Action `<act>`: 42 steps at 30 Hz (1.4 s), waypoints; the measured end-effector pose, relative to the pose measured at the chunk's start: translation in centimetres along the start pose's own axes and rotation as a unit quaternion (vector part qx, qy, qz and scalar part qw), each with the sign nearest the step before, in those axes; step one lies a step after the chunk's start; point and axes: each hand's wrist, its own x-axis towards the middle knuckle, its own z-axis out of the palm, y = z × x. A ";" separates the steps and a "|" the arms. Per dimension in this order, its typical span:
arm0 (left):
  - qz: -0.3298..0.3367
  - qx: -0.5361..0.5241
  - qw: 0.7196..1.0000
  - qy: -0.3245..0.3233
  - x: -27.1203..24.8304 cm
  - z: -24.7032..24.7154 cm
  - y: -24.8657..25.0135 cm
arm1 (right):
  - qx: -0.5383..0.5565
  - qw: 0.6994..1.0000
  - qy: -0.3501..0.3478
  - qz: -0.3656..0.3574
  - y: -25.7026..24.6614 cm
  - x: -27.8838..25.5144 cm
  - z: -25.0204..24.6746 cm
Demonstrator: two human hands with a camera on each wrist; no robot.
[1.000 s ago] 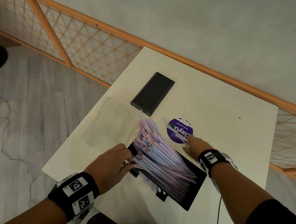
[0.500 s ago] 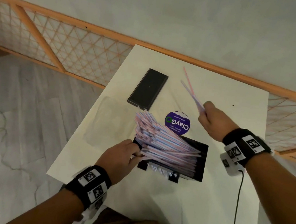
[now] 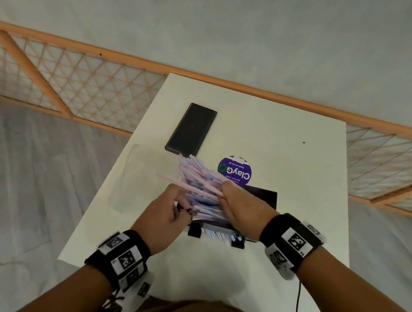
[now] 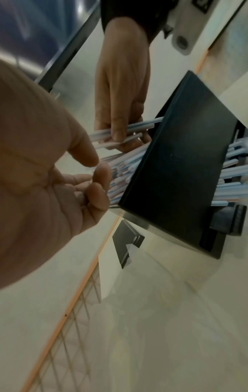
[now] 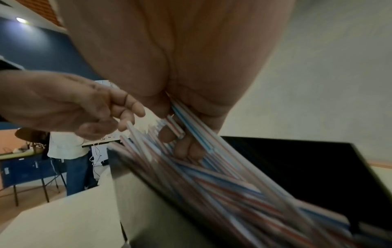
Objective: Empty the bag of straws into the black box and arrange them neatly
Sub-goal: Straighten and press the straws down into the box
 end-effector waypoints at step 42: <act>0.269 0.364 0.888 -0.081 2.4 3.3 0.6 | -0.134 0.985 -0.086 0.073 3.0 -2.4 3.9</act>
